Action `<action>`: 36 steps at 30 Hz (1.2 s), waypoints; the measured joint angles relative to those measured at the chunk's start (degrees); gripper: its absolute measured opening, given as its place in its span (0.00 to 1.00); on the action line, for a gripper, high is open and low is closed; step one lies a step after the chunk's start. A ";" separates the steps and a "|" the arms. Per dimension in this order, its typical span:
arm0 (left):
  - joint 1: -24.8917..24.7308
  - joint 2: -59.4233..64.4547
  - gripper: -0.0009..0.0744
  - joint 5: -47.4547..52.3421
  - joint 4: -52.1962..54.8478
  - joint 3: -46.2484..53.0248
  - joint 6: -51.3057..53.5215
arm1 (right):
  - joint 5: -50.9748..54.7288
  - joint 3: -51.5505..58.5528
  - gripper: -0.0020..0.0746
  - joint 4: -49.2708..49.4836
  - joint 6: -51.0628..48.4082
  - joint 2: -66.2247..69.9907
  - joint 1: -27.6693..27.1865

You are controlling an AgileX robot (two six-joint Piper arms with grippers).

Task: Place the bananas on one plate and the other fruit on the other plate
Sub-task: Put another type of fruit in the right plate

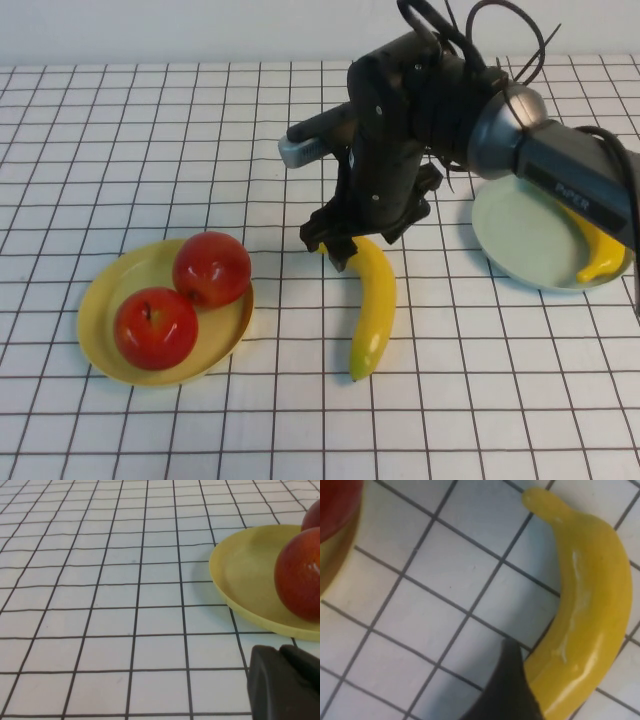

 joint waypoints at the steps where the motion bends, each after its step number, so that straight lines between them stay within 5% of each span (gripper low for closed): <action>1: 0.00 0.00 0.01 0.00 0.00 0.00 0.00 | 0.00 0.00 0.70 0.16 0.50 0.48 -0.10; 16: 0.00 0.00 0.01 0.00 0.00 0.00 0.00 | -0.32 0.00 0.70 -2.41 2.76 6.82 -1.20; 19: 0.00 0.00 0.01 0.00 0.00 0.00 0.00 | -0.32 0.00 0.62 -2.41 2.87 7.55 -1.72; 22: 0.00 0.00 0.01 0.00 0.00 0.00 0.00 | -0.32 -0.13 0.44 -2.64 2.87 7.55 -1.79; 30: 0.00 0.00 0.01 0.00 0.00 0.00 0.00 | -0.32 -0.53 0.45 -2.75 -0.88 1.03 -2.45; 36: 0.00 0.00 0.01 0.00 0.00 0.00 0.00 | -0.32 1.28 0.45 -2.75 -2.80 -4.29 -9.29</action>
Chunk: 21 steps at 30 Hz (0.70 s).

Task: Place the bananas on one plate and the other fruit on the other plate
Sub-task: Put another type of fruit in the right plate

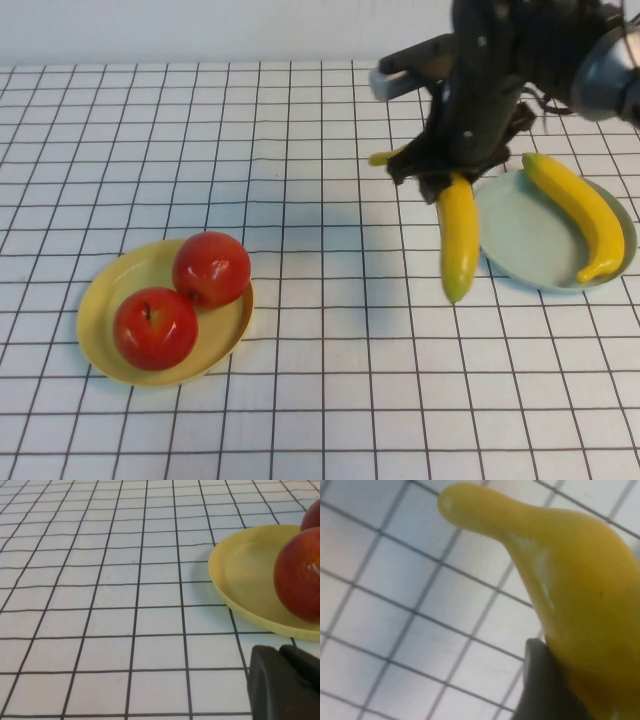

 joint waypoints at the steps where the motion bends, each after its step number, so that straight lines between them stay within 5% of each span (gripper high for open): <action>1: 0.00 0.00 0.01 0.00 0.00 0.00 0.00 | 0.14 0.24 0.45 0.00 -0.16 0.00 -1.85; 10: 0.00 0.00 0.01 0.00 0.00 0.00 0.00 | 0.14 1.60 0.45 -0.82 -4.64 1.75 -14.88; 21: 0.00 0.00 0.01 0.00 0.00 0.00 0.00 | 0.14 1.73 0.45 -1.19 -12.07 6.05 -16.47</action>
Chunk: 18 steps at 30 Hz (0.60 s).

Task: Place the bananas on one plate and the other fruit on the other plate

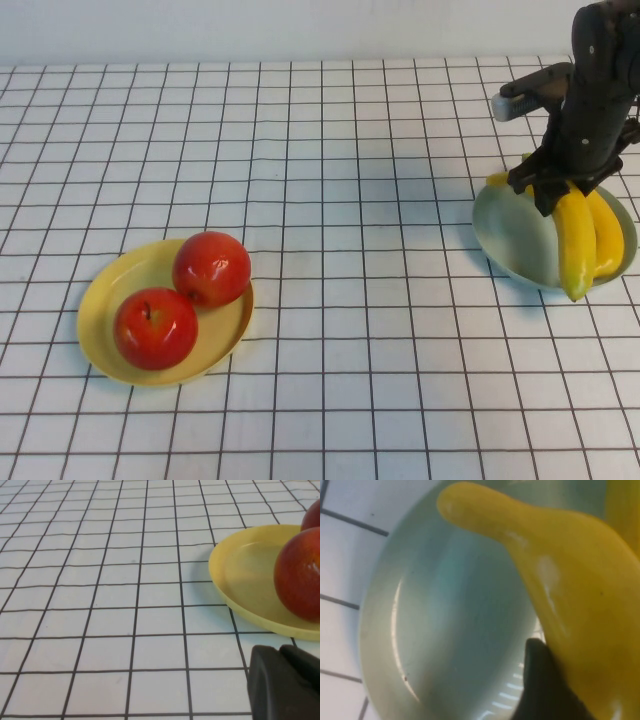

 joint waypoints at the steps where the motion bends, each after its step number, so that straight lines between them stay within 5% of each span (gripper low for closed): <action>1: 0.00 0.00 0.01 0.00 0.00 0.00 0.00 | 0.00 0.00 0.45 -0.29 0.00 0.13 0.00; 12: 0.00 0.00 0.01 0.00 0.00 0.00 0.00 | -0.11 0.00 0.58 -7.48 0.90 0.22 0.00; 18: 0.00 0.00 0.01 0.00 0.00 0.00 0.00 | -0.11 0.02 0.41 -2.24 5.13 -3.58 0.00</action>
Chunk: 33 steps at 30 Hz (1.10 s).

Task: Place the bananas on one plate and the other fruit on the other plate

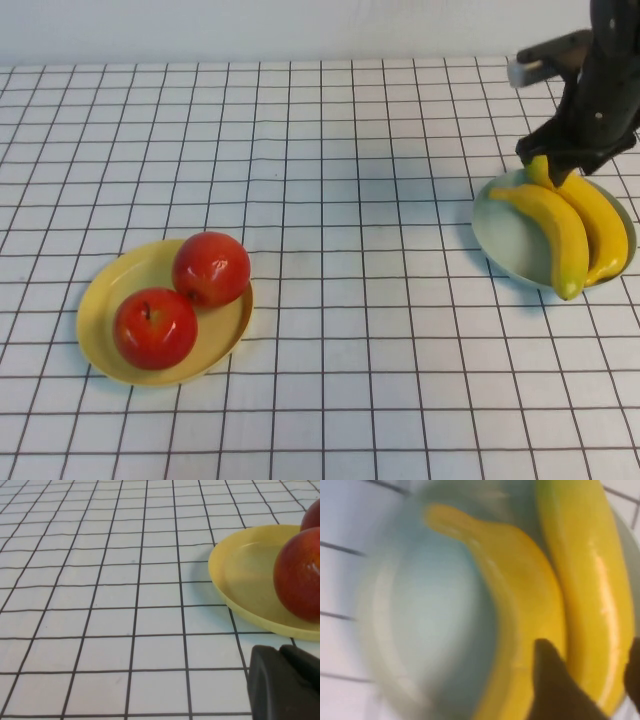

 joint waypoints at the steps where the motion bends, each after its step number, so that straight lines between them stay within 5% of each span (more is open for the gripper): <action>1: 0.00 0.00 0.01 0.00 0.00 0.00 0.00 | -0.40 0.13 0.35 3.09 0.04 -1.49 0.00; 5: 0.00 0.00 0.01 0.00 0.00 0.00 0.00 | -3.88 2.30 0.10 16.93 -3.45 -9.35 0.88; 8: 0.00 0.00 0.01 0.00 0.00 0.00 0.00 | -8.14 6.40 0.03 21.94 -6.42 -16.22 4.48; 17: 0.00 0.00 0.01 0.00 0.00 0.00 0.00 | -30.82 29.25 0.01 21.54 -7.63 -38.38 17.39; 23: 0.00 0.00 0.01 0.00 0.00 0.00 0.00 | -46.12 47.01 0.01 20.73 -8.05 -52.84 18.96; 33: 0.00 0.00 0.01 0.00 0.00 0.00 0.00 | -53.97 70.23 0.01 20.71 -8.16 -75.53 18.96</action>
